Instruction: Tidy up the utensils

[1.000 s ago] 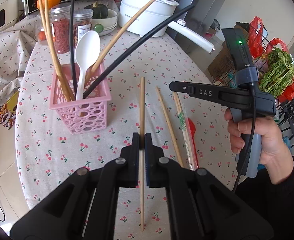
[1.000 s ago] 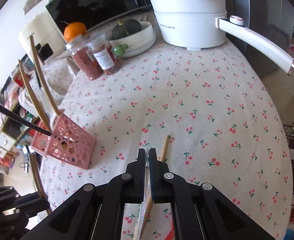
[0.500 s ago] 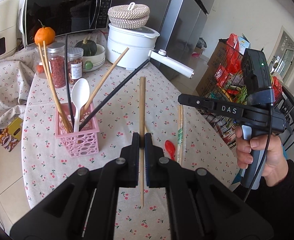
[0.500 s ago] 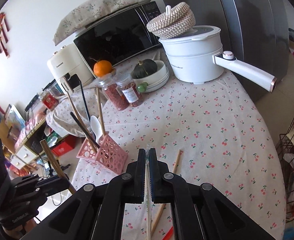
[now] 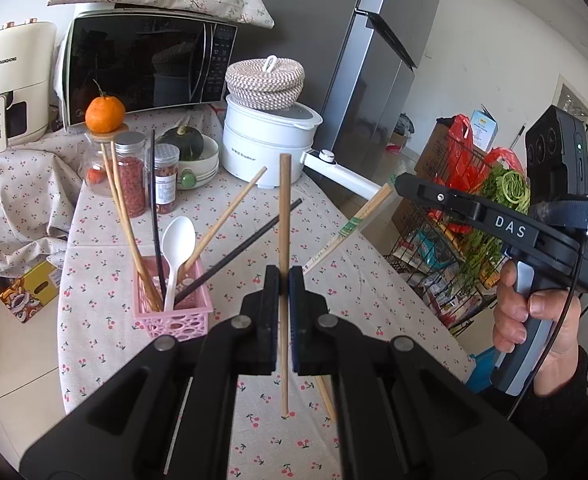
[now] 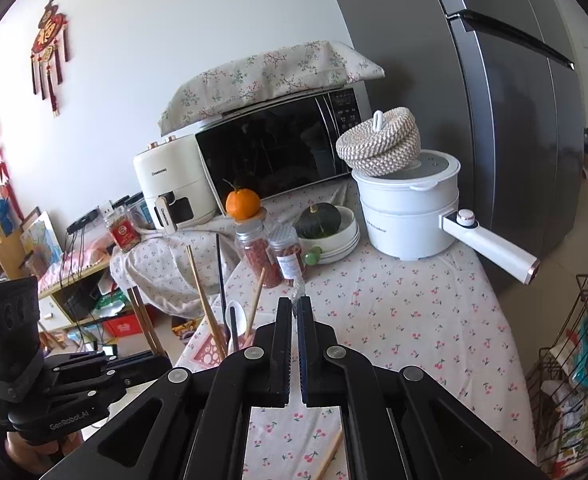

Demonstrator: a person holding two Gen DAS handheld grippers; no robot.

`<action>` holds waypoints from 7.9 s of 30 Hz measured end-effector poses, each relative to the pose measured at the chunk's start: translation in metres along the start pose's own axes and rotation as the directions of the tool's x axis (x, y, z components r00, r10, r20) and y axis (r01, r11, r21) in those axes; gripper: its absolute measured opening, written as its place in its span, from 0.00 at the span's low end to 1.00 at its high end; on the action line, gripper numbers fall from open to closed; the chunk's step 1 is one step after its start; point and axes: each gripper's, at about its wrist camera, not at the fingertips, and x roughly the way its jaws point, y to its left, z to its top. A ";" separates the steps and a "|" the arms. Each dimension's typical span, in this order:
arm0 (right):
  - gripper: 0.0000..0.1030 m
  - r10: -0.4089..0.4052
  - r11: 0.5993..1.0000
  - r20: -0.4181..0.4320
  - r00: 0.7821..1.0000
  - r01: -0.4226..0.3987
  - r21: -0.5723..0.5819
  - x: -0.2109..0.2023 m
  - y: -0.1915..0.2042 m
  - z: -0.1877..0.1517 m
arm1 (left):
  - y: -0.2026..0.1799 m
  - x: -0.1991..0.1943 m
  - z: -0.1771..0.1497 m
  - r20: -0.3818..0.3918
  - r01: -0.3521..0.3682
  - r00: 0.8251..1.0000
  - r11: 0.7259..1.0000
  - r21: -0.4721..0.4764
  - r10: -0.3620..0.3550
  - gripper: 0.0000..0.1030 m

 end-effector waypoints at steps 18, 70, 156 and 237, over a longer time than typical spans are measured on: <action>0.03 0.057 0.998 0.032 0.998 -0.057 0.006 -0.003 0.019 0.025 | 0.033 -0.031 0.033 0.184 -0.083 0.978 0.993 -0.081 0.096 0.05; 0.08 -0.143 0.988 -0.246 0.959 0.153 0.022 0.119 -0.033 -0.030 | 0.048 -0.015 0.010 0.036 -0.036 0.999 0.994 -0.108 0.040 0.05; 0.56 -0.107 0.955 0.045 0.993 0.090 0.281 0.084 0.011 0.018 | 0.143 0.012 -0.013 -0.203 -0.210 0.967 0.933 -0.293 0.154 0.77; 0.06 -0.013 0.999 0.334 0.943 0.028 -0.039 0.134 0.118 -0.032 | 0.152 -0.009 -0.008 -0.105 -0.202 0.979 0.920 -0.336 0.177 0.77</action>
